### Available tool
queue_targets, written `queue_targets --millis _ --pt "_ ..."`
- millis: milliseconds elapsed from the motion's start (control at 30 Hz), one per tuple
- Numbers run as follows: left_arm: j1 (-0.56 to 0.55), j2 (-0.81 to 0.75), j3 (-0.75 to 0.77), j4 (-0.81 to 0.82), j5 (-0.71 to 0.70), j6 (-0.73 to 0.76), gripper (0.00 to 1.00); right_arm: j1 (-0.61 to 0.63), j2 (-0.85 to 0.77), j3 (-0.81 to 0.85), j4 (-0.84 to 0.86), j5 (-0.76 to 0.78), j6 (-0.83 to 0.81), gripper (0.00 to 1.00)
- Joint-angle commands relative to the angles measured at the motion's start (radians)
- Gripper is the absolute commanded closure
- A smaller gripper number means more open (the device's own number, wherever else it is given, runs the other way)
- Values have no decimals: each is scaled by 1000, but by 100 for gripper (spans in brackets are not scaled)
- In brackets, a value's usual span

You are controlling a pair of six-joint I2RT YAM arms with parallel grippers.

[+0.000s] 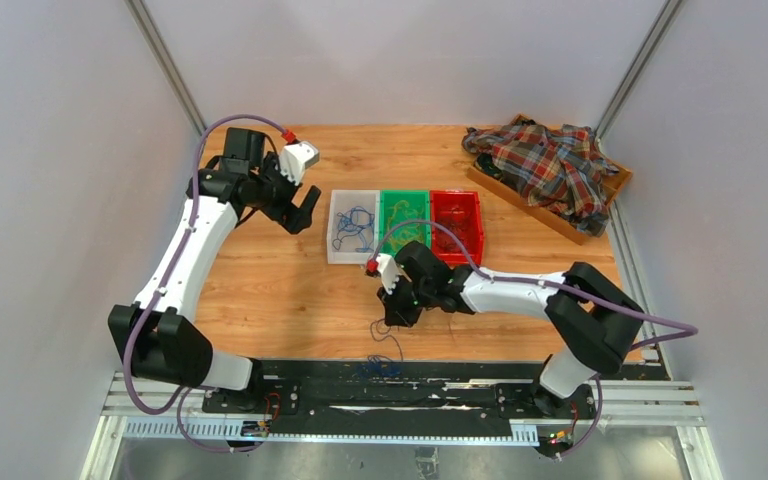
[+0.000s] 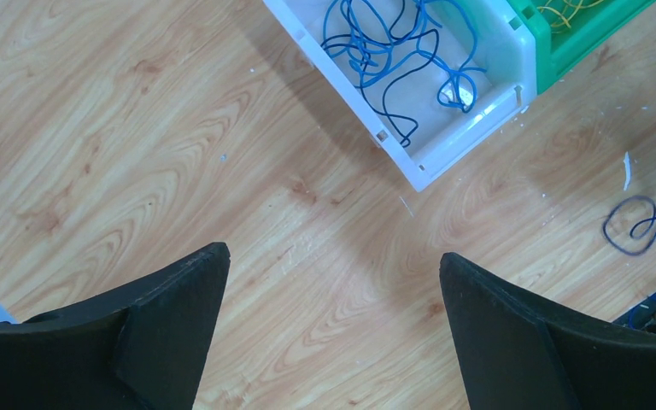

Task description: Untangle the cables

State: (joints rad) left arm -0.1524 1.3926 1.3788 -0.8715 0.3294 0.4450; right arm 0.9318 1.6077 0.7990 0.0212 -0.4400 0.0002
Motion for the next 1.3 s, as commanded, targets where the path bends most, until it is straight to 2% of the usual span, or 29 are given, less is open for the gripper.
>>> queue_targets --millis 0,300,600,1267 --pt "21 -15 5 -1 0 15 2 -2 -80 73 -78 -2 -21 99" --pt "29 10 44 -2 -21 -7 2 -38 -272 219 -143 58 -55 99" --pt "47 20 51 -2 -100 -34 2 -104 -299 431 -88 120 -84 99" --pt "60 -13 3 -1 -90 -35 2 -205 -54 698 131 126 -43 99"
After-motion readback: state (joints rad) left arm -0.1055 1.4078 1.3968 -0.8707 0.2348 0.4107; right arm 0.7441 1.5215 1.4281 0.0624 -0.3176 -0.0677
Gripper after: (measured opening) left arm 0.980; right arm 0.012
